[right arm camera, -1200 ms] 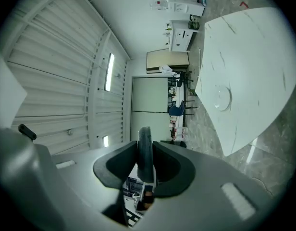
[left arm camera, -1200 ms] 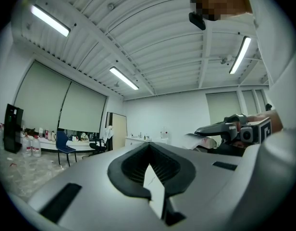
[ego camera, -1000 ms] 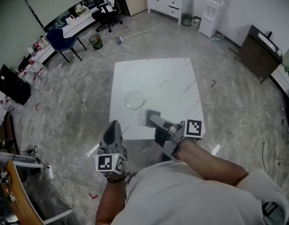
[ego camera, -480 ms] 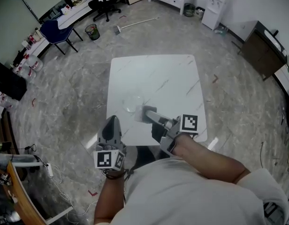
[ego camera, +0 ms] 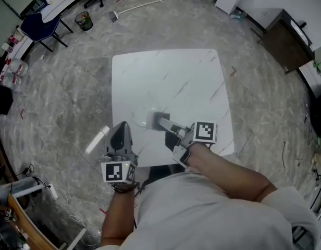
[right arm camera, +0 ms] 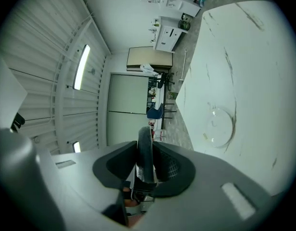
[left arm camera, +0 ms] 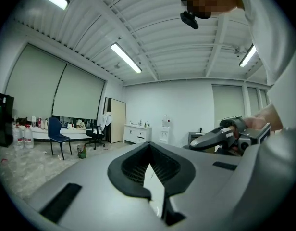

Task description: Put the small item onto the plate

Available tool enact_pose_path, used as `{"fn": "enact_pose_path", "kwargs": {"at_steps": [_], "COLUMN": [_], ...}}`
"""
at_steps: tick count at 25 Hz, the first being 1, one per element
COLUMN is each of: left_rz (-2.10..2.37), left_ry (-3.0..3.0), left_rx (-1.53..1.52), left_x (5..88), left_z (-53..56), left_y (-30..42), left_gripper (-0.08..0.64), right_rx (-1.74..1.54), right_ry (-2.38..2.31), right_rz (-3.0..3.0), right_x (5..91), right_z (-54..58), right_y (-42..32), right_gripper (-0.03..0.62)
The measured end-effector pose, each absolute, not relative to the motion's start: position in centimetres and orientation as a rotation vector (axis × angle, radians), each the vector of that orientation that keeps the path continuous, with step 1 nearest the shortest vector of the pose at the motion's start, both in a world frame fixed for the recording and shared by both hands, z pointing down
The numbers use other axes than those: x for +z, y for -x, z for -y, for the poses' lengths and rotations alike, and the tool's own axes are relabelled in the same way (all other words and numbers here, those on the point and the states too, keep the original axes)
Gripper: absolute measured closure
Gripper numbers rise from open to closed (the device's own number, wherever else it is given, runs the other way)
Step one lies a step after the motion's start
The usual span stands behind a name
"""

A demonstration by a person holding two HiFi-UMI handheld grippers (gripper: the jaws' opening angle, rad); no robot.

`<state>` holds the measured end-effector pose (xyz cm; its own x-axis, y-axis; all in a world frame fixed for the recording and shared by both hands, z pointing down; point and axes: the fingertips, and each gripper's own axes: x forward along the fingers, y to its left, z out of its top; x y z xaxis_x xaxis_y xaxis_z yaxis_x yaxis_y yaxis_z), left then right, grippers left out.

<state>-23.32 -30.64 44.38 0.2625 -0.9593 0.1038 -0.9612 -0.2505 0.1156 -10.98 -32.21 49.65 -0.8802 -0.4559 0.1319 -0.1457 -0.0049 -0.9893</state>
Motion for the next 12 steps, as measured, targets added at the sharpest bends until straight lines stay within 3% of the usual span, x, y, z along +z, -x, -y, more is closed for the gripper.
{"fn": "enact_pose_path", "kwargs": {"at_steps": [12], "left_rz": [1.629], "left_ry": [-2.341], "left_rx": [0.063], "left_x": [58.0], "left_z": [39.6], "left_y": [27.5], "left_gripper": [0.555], "right_rx": [-2.115], "right_ry": [0.897], "right_rz": [-2.063], "right_x": [65.6], "right_z": [39.6], "right_y": [16.8], "right_gripper": [0.492]}}
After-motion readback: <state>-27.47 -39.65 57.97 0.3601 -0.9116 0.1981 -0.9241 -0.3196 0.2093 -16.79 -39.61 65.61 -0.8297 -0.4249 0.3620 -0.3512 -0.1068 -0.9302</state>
